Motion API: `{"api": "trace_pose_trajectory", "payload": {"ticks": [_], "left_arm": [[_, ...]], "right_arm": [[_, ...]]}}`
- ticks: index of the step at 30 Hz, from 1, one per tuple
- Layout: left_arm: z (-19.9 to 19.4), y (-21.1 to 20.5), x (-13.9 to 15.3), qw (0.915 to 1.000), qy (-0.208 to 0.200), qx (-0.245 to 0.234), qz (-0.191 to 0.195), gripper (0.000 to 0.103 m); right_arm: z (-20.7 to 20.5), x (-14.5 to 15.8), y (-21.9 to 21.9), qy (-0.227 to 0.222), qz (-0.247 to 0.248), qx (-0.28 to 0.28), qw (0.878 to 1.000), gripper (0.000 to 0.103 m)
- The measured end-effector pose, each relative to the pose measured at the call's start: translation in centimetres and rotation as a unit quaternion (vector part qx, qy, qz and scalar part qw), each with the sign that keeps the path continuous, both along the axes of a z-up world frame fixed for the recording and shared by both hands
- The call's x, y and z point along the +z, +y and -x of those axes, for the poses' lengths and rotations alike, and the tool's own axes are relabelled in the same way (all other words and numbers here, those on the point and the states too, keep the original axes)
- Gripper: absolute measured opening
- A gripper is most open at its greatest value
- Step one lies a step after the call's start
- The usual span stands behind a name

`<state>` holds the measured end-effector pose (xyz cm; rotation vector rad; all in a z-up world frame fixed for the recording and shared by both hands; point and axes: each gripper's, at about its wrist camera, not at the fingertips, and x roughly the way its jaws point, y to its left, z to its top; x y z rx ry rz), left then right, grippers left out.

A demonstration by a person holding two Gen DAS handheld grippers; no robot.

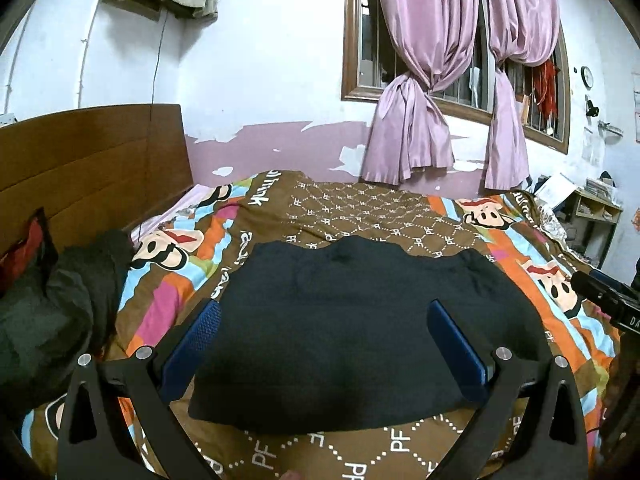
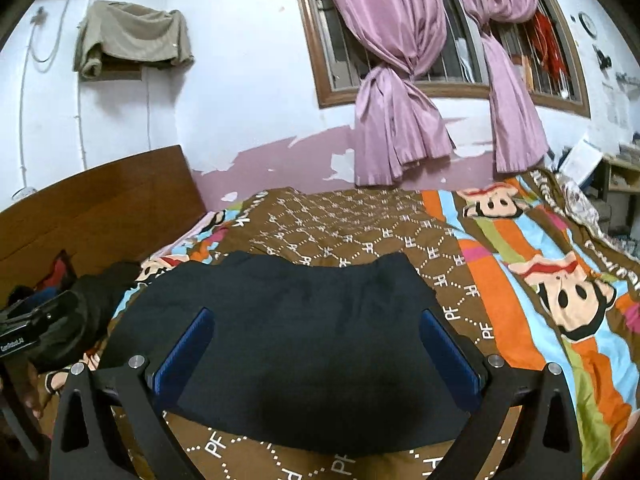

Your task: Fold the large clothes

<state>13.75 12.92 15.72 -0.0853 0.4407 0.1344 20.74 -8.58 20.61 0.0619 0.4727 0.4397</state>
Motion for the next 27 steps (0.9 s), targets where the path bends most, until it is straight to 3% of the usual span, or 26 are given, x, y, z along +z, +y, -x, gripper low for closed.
{"api": "trace_pose_trajectory", "payload": {"ticks": [27], "left_arm": [[10.1, -2.1, -0.9, 0.9986, -0.047, -0.002, -0.023, 0.101]], "right_arm": [[10.8, 0.4, 2.4, -0.046, 0.017, 0.019, 0.999, 0.103]]}}
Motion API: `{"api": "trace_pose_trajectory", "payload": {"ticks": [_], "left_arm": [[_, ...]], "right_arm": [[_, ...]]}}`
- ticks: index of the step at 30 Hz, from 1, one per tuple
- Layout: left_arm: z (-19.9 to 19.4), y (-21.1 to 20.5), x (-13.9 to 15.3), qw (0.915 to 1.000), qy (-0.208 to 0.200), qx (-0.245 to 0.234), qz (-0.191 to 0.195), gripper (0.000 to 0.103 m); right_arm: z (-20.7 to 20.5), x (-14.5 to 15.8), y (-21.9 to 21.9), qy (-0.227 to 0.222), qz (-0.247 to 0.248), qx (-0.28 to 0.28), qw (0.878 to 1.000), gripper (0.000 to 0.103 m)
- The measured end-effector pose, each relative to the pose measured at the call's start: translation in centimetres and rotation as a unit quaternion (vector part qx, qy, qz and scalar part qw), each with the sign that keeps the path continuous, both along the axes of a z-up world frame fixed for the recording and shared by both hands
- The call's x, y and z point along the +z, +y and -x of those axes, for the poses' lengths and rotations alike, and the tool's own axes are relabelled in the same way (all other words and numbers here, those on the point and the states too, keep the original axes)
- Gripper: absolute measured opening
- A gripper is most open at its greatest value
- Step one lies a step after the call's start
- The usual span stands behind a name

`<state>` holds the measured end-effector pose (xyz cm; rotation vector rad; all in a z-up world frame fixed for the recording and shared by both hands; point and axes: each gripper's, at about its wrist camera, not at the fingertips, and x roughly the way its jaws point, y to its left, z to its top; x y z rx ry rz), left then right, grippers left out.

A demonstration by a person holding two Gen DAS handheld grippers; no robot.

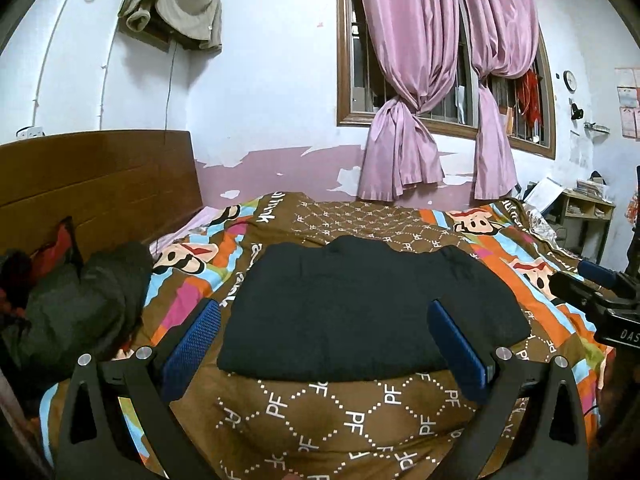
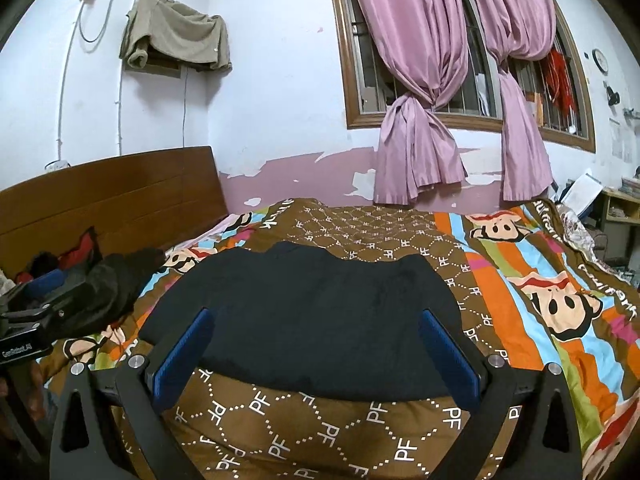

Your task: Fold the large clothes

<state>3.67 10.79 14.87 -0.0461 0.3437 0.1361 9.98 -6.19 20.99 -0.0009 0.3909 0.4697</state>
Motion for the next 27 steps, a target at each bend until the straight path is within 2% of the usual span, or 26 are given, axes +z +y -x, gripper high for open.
{"api": "trace_pose_trajectory", "payload": {"ticks": [6, 14, 27], "left_arm": [[1.4, 0.4, -0.5, 0.9999, 0.002, 0.005, 0.01, 0.101], [3.2, 0.4, -1.4, 0.9999, 0.003, 0.01, 0.003, 0.101], [4.3, 0.4, -3.5, 0.9998, 0.004, 0.014, 0.011, 0.101]], "right_arm": [[1.5, -0.1, 0.3, -0.009, -0.007, 0.001, 1.0, 0.103], [3.0, -0.8, 0.9, -0.012, -0.01, 0.004, 1.0, 0.103], [4.9, -2.2, 0.9, -0.023, -0.014, -0.008, 1.0, 0.103]]}}
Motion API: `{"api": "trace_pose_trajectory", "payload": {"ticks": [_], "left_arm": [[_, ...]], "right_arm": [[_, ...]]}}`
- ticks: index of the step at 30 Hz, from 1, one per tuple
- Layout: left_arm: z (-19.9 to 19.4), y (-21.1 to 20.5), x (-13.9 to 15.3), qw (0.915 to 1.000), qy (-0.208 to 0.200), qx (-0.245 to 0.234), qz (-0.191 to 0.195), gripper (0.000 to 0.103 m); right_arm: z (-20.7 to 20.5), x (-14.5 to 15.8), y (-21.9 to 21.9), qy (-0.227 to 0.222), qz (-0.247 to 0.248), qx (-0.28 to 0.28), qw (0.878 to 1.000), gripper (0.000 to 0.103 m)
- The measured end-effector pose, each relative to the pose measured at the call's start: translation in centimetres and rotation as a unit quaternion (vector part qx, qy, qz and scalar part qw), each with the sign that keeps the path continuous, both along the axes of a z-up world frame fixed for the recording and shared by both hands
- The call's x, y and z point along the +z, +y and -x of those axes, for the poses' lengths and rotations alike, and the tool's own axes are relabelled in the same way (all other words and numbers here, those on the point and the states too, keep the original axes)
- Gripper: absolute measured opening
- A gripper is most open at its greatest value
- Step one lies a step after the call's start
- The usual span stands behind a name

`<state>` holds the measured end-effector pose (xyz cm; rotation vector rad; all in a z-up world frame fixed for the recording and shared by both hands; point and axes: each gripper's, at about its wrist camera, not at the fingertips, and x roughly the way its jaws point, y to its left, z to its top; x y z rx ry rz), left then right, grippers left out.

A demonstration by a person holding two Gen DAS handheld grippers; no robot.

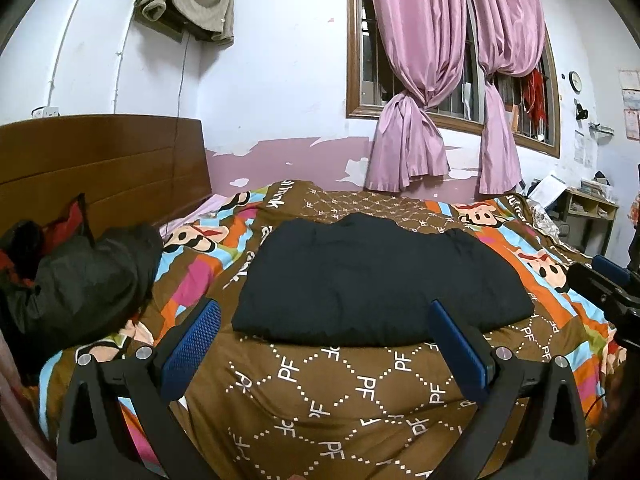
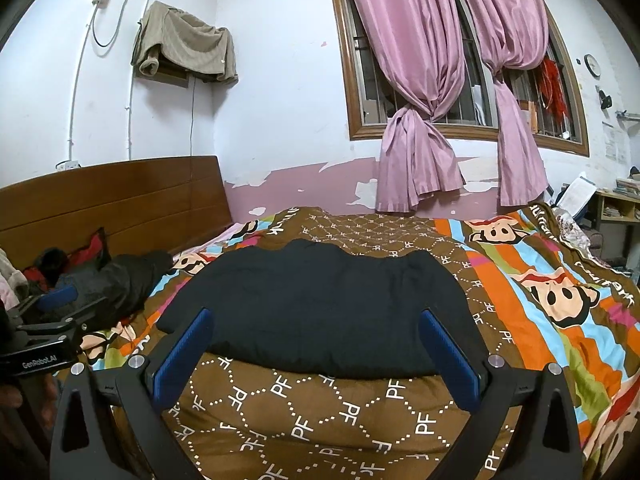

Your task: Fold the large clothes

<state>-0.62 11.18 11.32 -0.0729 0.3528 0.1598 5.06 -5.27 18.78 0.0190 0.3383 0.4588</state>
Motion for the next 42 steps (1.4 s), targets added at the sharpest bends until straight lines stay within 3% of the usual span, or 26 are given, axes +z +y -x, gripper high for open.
{"api": "trace_pose_trajectory", "payload": {"ticks": [11, 18, 22, 27, 42], "left_arm": [[-0.6, -0.6, -2.2, 0.9998, -0.002, -0.02, 0.003, 0.101], [-2.5, -0.4, -4.3, 0.9992, 0.034, -0.022, 0.01, 0.101], [-2.6, -0.2, -4.6, 0.9992, 0.026, -0.018, 0.025, 0.101], [-2.8, -1.0, -5.0, 0.9992, 0.03, -0.026, 0.009, 0.101], [-2.5, -0.7, -5.3, 0.9995, 0.026, -0.013, 0.014, 0.101]], "right_arm": [[-0.4, -1.9, 0.0, 0.001, 0.011, -0.021, 1.0, 0.103], [-1.8, -4.4, 0.7, 0.016, 0.03, -0.055, 0.998, 0.103], [-1.9, -5.5, 0.8, 0.013, 0.034, -0.052, 0.998, 0.103], [-1.8, -6.2, 0.4, 0.013, 0.033, -0.05, 0.998, 0.103], [-2.3, -6.6, -0.2, 0.023, 0.026, -0.052, 0.998, 0.103]]}}
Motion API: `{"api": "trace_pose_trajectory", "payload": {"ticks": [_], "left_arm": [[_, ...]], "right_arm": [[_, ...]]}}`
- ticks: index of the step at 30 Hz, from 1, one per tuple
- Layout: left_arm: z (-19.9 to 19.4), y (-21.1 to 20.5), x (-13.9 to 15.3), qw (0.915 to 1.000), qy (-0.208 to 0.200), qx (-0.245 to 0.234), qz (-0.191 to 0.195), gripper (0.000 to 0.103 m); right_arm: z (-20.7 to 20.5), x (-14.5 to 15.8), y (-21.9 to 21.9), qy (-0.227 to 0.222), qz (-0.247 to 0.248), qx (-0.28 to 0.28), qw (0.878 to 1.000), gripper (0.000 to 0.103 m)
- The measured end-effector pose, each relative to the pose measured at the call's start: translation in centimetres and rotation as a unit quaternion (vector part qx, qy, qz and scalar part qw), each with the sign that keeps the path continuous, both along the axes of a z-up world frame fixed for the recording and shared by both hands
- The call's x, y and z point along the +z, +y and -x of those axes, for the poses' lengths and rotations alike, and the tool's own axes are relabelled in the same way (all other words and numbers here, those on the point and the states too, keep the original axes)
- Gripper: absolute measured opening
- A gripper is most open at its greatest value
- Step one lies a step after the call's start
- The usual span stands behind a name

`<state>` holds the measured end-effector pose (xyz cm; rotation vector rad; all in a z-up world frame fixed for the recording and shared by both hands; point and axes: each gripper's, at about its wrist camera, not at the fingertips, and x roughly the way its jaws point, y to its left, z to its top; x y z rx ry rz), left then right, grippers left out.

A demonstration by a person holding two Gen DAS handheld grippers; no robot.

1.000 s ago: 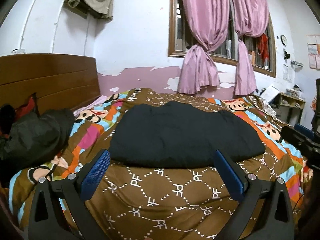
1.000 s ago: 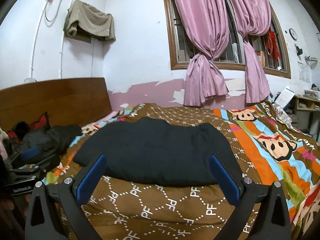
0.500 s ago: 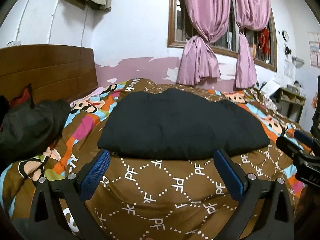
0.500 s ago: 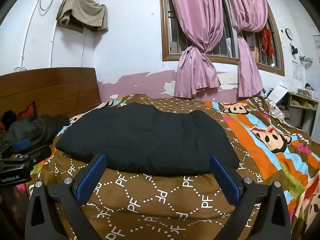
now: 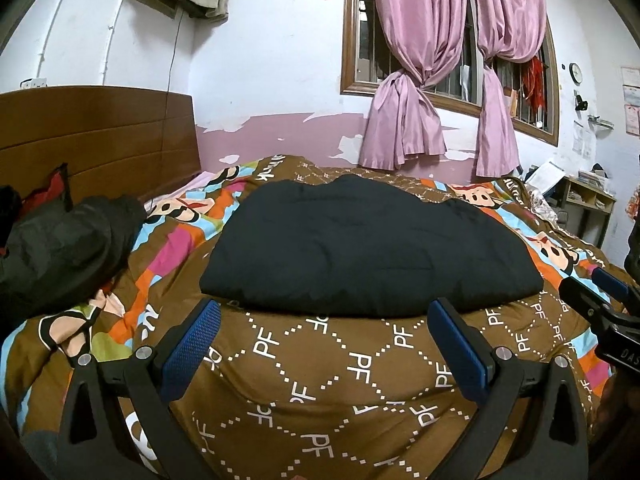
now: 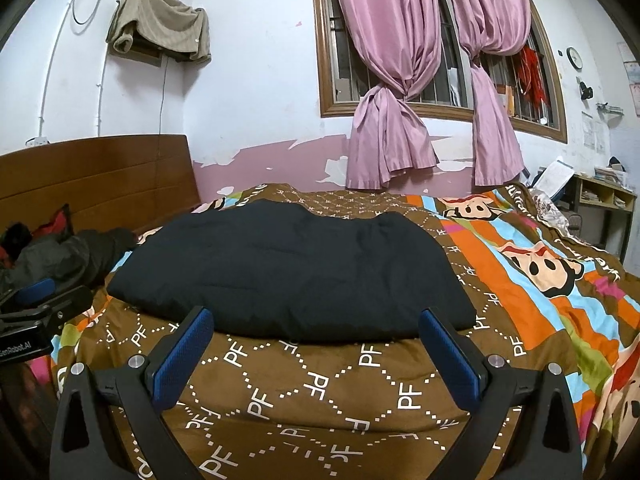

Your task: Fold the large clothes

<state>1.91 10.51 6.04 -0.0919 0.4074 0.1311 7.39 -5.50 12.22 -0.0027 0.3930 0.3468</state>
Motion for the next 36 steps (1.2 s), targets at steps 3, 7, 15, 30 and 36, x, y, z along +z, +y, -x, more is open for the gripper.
{"api": "trace_pose_trajectory", "payload": {"ticks": [3, 7, 15, 30, 36], "left_arm": [[0.12, -0.13, -0.02, 1.0, -0.002, -0.002, -0.002, 0.101], [0.17, -0.26, -0.02, 1.0, -0.001, -0.001, -0.001, 0.101], [0.19, -0.31, -0.01, 1.0, -0.001, -0.001, -0.002, 0.101], [0.23, -0.57, -0.01, 1.0, -0.002, -0.001, -0.002, 0.101], [0.2, -0.51, 0.0, 1.0, -0.001, -0.001, -0.003, 0.101]], "right_arm": [[-0.03, 0.0, -0.02, 0.0, -0.001, 0.0, 1.0, 0.103], [-0.02, -0.01, -0.02, 0.001, 0.0, 0.0, 1.0, 0.103], [0.01, -0.07, -0.1, 0.001, 0.0, 0.0, 1.0, 0.103], [0.04, -0.11, -0.14, 0.0, -0.001, 0.0, 1.0, 0.103], [0.03, -0.16, -0.13, 0.001, -0.001, 0.0, 1.0, 0.103]]}}
